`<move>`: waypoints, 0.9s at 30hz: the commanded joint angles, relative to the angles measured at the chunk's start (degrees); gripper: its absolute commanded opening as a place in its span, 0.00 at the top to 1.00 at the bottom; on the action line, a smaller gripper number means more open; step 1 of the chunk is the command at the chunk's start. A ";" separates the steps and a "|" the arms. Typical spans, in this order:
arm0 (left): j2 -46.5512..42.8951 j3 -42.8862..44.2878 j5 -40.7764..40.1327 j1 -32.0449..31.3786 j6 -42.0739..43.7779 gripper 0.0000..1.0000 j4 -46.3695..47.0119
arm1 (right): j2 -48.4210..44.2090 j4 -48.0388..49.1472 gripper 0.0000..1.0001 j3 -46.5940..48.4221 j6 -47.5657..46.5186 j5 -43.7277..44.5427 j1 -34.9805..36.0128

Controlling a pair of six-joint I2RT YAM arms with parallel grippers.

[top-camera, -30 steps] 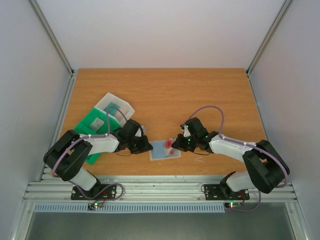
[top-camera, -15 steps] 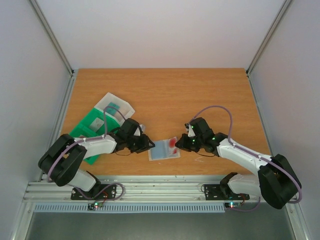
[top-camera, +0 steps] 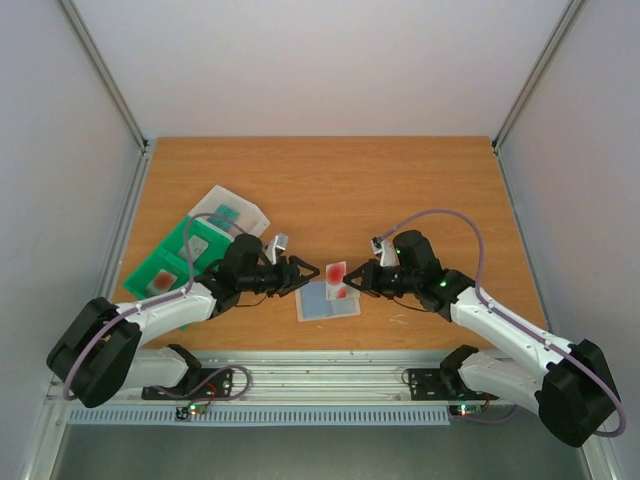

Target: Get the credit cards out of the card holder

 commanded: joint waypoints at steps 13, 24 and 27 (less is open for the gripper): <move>5.88 -6.45 6.21 -0.19 -17.17 0.67 43.04 | -2.93 11.81 0.99 -0.80 9.31 -7.71 -0.30; 12.00 -7.62 7.44 -0.28 -21.76 0.99 54.64 | -2.68 10.18 0.95 -1.09 7.73 -8.21 -0.26; 11.22 -7.09 8.62 -0.21 -20.49 1.00 52.65 | -2.90 8.35 0.88 -0.56 6.02 -8.58 -0.26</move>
